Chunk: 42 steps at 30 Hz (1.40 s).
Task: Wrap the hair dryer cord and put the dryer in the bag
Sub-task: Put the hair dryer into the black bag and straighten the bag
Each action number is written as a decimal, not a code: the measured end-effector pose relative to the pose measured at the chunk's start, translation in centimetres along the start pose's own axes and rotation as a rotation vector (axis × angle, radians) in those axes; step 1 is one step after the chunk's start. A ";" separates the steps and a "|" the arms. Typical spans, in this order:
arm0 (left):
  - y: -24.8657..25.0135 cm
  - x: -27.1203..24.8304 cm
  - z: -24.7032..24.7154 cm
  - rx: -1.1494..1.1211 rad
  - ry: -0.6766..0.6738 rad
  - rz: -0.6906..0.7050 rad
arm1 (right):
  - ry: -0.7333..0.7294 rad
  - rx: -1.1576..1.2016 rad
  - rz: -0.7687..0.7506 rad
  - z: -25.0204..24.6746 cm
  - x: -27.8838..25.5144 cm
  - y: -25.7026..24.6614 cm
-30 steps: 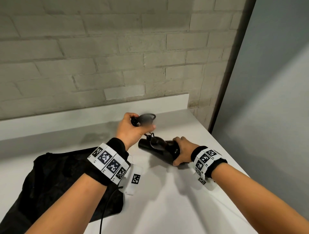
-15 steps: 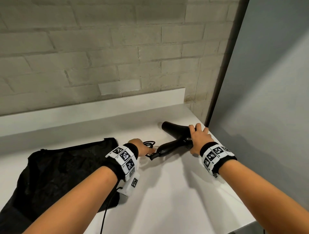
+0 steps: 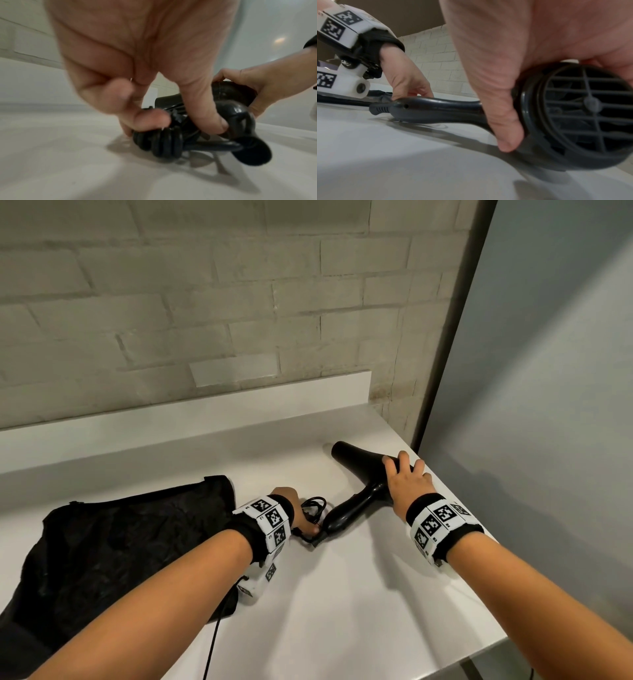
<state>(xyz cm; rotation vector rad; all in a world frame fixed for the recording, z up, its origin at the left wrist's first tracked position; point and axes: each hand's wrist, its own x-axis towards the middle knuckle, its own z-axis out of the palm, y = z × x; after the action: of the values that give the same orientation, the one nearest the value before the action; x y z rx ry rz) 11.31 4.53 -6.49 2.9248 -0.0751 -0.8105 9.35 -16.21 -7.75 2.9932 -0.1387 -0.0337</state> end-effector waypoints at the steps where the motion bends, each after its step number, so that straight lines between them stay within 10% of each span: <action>1: -0.2 0.0 0.0 -0.005 0.001 0.011 | 0.002 -0.004 0.002 0.0 -0.1 0.0; 15: -6.1 -2.3 -0.4 -0.161 0.015 0.141 | -0.118 0.055 0.099 -2.7 -1.8 -4.0; 22: -13.2 -6.5 -1.3 0.003 0.045 0.151 | -0.074 0.130 -0.181 -6.0 -2.8 -11.2; 28: -21.3 -6.4 -3.2 0.111 0.043 -0.103 | -0.343 0.419 -0.567 -7.5 -1.7 -18.6; 42: -30.2 -0.1 -4.7 0.113 0.122 -0.153 | -0.354 0.223 -0.615 -6.1 3.3 -29.7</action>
<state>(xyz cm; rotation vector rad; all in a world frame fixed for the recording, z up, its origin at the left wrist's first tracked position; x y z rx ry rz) 14.24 34.93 -5.89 3.1100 0.1179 -0.6649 15.52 13.57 -6.11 3.0820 0.7882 -0.6493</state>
